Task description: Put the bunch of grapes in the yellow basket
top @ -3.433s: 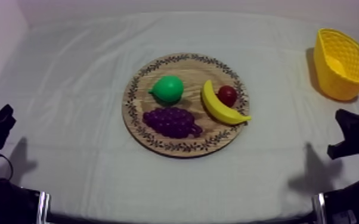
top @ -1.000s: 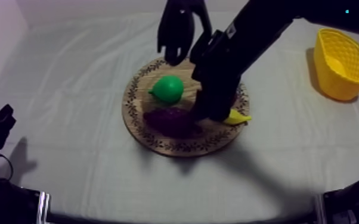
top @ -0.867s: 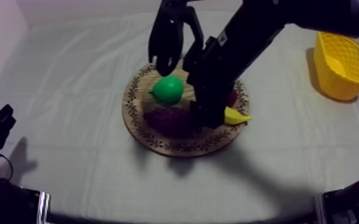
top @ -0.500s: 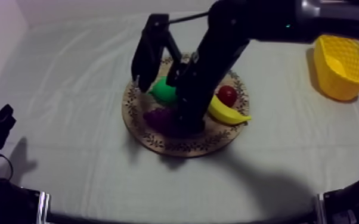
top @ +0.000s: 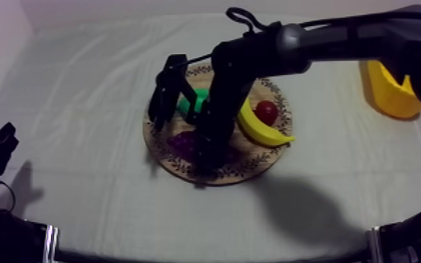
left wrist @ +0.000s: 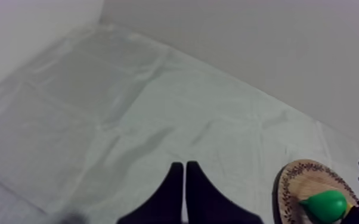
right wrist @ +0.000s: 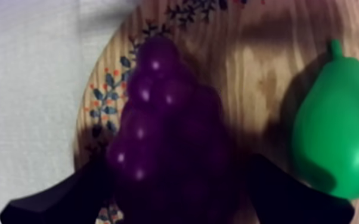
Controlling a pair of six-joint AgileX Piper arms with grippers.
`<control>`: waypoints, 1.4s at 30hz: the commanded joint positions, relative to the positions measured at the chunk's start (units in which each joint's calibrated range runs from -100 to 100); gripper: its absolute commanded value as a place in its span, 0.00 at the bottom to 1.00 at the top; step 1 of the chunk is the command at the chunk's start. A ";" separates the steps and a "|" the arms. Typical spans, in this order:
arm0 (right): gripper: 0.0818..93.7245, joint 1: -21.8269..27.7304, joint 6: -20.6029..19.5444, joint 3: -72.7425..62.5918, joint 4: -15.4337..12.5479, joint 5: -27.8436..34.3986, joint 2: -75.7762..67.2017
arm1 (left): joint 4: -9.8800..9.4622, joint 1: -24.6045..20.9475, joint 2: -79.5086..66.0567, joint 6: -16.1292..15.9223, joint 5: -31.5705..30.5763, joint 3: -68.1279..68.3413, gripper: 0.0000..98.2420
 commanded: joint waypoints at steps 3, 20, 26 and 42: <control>0.64 0.05 0.32 0.71 0.09 -0.84 0.31 | 0.01 -0.03 0.05 0.01 -0.01 0.00 0.00; 0.35 2.37 0.22 12.77 -0.04 5.53 -26.34 | 0.01 -0.03 0.05 0.01 -0.01 0.00 0.00; 0.36 6.79 -3.28 14.18 0.85 9.93 -39.31 | 0.01 -0.03 0.05 0.01 -0.01 0.00 0.00; 0.37 31.02 -7.44 10.88 2.27 8.02 -45.03 | 0.01 -0.03 0.05 0.01 -0.01 0.00 0.00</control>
